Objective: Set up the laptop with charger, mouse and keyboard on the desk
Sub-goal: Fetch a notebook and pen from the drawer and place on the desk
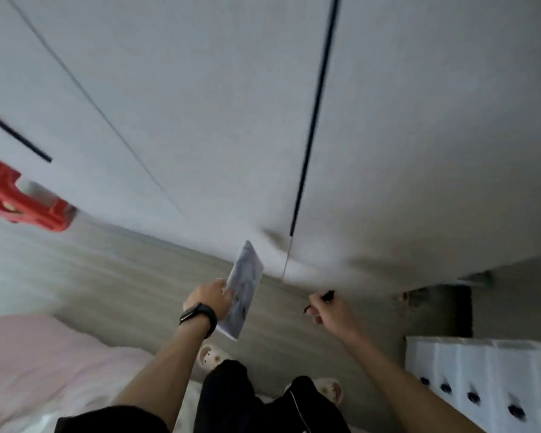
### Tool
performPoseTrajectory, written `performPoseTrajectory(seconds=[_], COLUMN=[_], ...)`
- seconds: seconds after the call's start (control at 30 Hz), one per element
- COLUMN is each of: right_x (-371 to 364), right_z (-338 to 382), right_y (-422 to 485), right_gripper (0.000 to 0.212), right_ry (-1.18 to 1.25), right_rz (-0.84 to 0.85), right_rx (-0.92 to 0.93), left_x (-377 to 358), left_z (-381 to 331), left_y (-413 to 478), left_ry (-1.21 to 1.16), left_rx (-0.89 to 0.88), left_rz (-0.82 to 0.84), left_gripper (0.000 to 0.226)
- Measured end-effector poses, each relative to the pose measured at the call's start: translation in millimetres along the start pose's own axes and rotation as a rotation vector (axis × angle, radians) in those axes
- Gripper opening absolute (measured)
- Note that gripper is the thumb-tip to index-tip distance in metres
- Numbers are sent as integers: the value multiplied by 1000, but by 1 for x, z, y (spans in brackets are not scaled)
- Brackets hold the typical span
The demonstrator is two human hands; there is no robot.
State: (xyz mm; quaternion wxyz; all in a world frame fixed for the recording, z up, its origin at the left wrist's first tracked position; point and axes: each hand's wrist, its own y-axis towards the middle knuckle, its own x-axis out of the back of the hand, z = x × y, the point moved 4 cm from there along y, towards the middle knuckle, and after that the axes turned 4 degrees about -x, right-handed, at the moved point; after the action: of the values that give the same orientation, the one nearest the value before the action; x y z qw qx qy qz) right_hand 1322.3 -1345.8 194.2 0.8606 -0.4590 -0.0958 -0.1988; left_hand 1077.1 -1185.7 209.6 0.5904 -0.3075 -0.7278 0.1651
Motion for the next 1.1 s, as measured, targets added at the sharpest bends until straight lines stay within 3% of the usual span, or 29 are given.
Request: performPoseTrajectory(seconds=[0.4, 0.63, 1.1], right_x=[-331, -492, -806], right_z=[238, 330, 506], right_y=[-21, -39, 8], right_gripper=[24, 24, 24], right_ry=[-323, -480, -757], right_rz=[322, 516, 753], right_rx=[256, 355, 266], left_x=[107, 144, 264], left_z=[344, 469, 678], left_y=[-23, -42, 10], left_ry=[-641, -985, -1329], left_rx=[502, 707, 1076], left_rz=[-282, -462, -798], left_gripper=[33, 33, 34])
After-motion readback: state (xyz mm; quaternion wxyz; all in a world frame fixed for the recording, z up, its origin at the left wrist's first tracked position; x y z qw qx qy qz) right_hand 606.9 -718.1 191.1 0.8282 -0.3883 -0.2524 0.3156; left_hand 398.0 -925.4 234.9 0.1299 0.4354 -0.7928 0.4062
